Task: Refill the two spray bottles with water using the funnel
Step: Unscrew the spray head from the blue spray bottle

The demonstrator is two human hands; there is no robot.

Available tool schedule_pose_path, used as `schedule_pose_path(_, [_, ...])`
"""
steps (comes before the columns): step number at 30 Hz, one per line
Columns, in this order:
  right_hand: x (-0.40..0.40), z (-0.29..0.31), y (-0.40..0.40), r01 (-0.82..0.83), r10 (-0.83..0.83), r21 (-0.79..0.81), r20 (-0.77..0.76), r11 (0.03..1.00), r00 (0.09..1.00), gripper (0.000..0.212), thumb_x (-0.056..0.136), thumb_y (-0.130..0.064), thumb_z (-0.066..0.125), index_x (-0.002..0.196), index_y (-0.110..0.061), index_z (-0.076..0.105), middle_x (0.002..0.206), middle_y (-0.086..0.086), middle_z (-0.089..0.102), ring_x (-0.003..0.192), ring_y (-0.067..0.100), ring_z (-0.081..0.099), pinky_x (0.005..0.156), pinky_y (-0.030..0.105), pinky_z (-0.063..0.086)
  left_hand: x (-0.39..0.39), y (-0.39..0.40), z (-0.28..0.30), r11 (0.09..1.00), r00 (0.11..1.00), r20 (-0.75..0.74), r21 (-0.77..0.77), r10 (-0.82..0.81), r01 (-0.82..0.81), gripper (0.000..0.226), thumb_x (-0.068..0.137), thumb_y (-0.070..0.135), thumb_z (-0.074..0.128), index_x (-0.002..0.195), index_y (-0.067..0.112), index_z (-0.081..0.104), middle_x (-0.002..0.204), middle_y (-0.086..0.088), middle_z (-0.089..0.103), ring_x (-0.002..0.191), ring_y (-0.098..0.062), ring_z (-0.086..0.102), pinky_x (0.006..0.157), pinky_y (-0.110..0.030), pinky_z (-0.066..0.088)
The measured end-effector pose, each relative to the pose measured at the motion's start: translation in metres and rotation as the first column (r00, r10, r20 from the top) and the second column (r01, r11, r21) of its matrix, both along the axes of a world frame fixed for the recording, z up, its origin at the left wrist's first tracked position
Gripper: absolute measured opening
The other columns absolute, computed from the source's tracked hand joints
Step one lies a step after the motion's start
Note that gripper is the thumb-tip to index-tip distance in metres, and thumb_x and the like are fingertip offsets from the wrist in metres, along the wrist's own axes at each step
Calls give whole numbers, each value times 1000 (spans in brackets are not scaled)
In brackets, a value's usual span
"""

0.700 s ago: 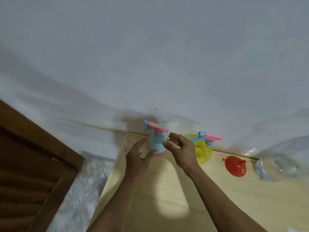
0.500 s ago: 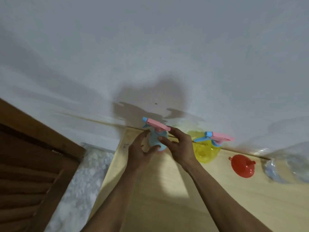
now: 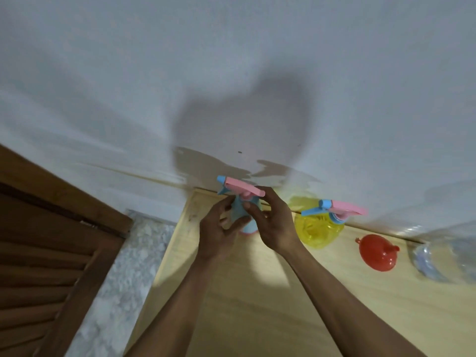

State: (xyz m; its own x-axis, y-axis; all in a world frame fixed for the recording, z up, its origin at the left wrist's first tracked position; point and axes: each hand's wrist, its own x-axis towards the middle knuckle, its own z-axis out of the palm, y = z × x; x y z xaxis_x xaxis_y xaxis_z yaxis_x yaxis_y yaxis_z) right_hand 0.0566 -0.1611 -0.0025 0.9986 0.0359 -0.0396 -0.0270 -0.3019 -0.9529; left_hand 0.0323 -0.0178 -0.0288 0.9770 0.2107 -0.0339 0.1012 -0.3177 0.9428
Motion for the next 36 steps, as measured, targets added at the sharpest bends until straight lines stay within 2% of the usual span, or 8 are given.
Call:
schedule_pose_path(5, [-19,26,-3,-4,4,-4,-10,1000,1000,25,97,-30,66,120,-21,65,110,-4,69,107,14,63,83,37,53,-31,-2,27,999,996,89,-30,-11,14,50,79,35,80,125,22,64,119,13,68,112,-8,62,84,-43,59])
schedule_pose_path(8, [-36,53,-6,-1,1,30,23,1000,1000,22,97,-25,67,118,-19,66,107,-3,70,104,11,64,79,34,53,-52,-1,43,997,988,144,-43,-63,69,59,78,47,77,129,26,59,127,12,64,118,-14,61,87,-47,57])
schedule_pose_path(12, [-68,98,-4,-20,12,101,83,995,996,20,98,-23,66,118,-23,67,110,-5,71,105,13,64,80,35,54,-82,-2,72,990,977,187,-83,-98,115,62,79,55,70,133,33,47,128,18,57,116,-9,60,86,-37,58])
schedule_pose_path(16, [-103,139,2,8,-28,142,142,990,989,16,98,-24,66,113,-26,69,108,-11,72,98,7,63,78,22,49,-110,-6,107,989,946,318,-105,-62,100,50,81,53,62,126,38,46,121,21,58,106,-5,62,77,-15,51])
schedule_pose_path(19, [-130,163,5,40,-65,140,176,989,982,17,95,-30,69,112,-28,69,107,-14,72,98,5,64,86,24,50,-131,-6,127,980,929,369,-171,-32,102,43,82,51,62,122,39,50,117,23,61,103,-5,65,75,-17,53])
schedule_pose_path(26, [-173,200,16,148,-210,265,224,953,952,23,80,-31,84,95,-19,72,86,-12,72,81,0,63,77,16,49,-173,-6,157,941,933,358,-306,-27,145,40,77,50,64,113,36,59,108,14,68,98,-10,68,76,-25,56])
schedule_pose_path(31, [-187,214,15,99,-166,306,202,947,965,22,88,-33,78,97,-12,73,95,3,73,89,8,64,82,29,51,-187,-4,175,936,914,402,-297,-57,189,47,81,48,63,119,21,60,109,13,69,100,-10,68,77,-22,56])
schedule_pose_path(36, [-196,229,14,56,-137,387,187,920,973,25,90,-32,75,106,-15,68,94,10,74,86,11,66,84,36,53,-189,-5,190,936,921,386,-305,-49,178,48,76,56,63,116,30,59,108,15,68,98,-8,68,73,-23,57])
